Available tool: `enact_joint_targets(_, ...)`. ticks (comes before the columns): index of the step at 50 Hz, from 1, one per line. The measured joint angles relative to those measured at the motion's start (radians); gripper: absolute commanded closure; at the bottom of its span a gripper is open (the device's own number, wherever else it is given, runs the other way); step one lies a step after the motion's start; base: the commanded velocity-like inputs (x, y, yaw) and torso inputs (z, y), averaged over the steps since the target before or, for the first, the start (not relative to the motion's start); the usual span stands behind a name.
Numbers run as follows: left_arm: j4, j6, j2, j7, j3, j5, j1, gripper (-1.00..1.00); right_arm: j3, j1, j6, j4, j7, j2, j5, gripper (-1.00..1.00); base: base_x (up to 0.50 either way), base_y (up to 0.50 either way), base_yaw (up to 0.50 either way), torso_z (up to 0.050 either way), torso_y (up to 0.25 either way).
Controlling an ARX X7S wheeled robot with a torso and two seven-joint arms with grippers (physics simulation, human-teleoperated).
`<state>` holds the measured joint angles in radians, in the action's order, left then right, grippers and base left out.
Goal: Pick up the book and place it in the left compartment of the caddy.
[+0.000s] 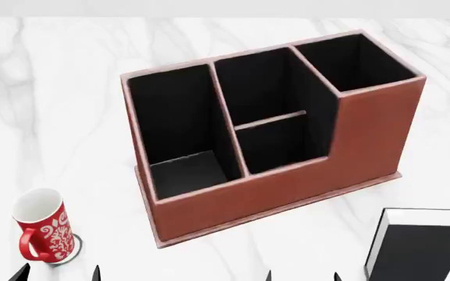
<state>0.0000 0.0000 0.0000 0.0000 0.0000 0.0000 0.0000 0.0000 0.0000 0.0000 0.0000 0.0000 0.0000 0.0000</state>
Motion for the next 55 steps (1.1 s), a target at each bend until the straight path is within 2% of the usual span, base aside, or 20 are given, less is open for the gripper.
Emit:
enact_joint_targets(24, -0.006, 0.02, -0.049, -0.057, 0.058, -0.04, 0.001, -1.0, -0.063, -0.004, 0.036, -0.037, 0.057, 0.049, 0.041, -1.0, 0.0, 0.0, 0.0, 0.0, 0.0)
enact_joint_targets(31, -0.006, 0.025, -0.06, -0.072, 0.07, -0.05, 0.001, -1.0, -0.069, 0.018, 0.188, -0.165, 0.077, 0.065, 0.077, -1.0, 0.0, 0.0, 0.0, 0.0, 0.0)
enact_joint_targets(44, -0.01, 0.031, -0.076, -0.097, 0.09, -0.064, -0.001, -1.0, -0.092, 0.161, 0.515, -0.404, 0.106, 0.109, 0.11, -1.0, 0.0, 0.0, 0.0, 0.0, 0.0)
enact_joint_targets(55, -0.014, 0.037, -0.089, -0.114, 0.104, -0.074, -0.003, -1.0, -0.106, 0.239, 0.653, -0.492, 0.12, 0.136, 0.121, -1.0, 0.0, 0.0, 0.0, 0.0, 0.0)
